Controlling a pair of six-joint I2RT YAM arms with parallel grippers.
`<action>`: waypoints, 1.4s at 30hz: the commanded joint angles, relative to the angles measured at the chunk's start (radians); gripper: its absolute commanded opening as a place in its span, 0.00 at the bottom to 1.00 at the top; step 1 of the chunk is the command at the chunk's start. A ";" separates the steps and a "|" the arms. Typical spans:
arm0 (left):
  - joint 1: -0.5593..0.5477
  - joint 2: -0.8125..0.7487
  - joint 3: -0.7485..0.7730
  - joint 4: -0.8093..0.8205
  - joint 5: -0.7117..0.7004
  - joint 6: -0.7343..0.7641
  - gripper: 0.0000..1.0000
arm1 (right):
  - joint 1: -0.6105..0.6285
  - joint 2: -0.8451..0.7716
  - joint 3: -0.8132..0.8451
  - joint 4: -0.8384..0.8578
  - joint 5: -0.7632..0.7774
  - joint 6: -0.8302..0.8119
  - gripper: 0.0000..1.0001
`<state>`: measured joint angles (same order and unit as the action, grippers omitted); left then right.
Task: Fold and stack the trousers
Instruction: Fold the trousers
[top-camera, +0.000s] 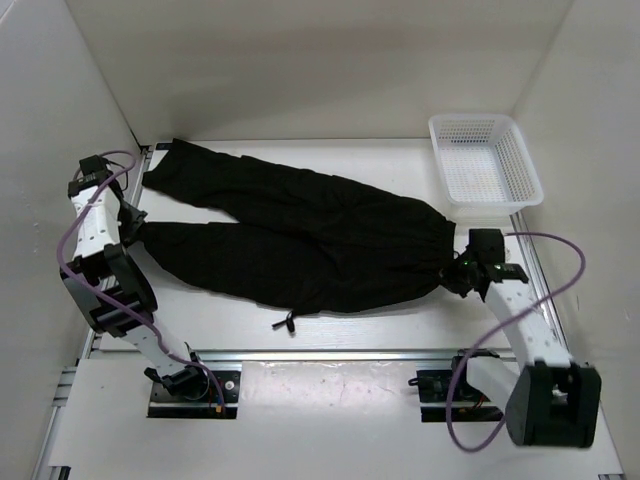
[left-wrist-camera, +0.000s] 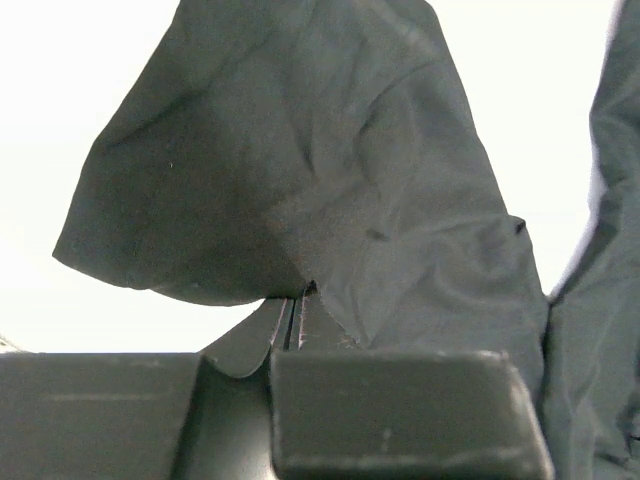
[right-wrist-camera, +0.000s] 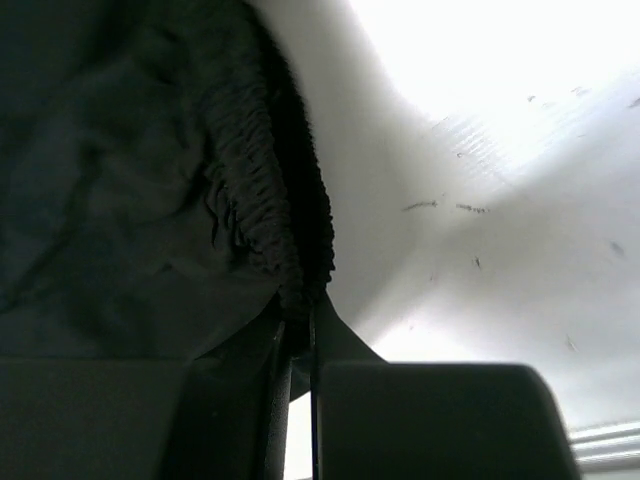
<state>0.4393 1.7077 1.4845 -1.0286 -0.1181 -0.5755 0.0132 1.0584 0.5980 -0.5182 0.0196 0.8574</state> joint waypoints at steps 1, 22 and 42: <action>-0.001 -0.071 0.063 -0.025 0.005 0.009 0.10 | -0.004 -0.165 0.095 -0.228 0.101 -0.064 0.00; -0.062 -0.122 0.232 -0.065 0.054 0.117 0.10 | 0.018 -0.361 0.356 -0.715 0.307 0.092 0.00; -0.315 0.717 1.291 0.105 0.110 0.115 0.12 | -0.205 0.205 0.407 -0.211 0.302 -0.123 0.05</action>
<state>0.1074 2.4294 2.6598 -1.0683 -0.0227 -0.4335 -0.1165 1.1866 0.9371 -0.8948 0.3630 0.8516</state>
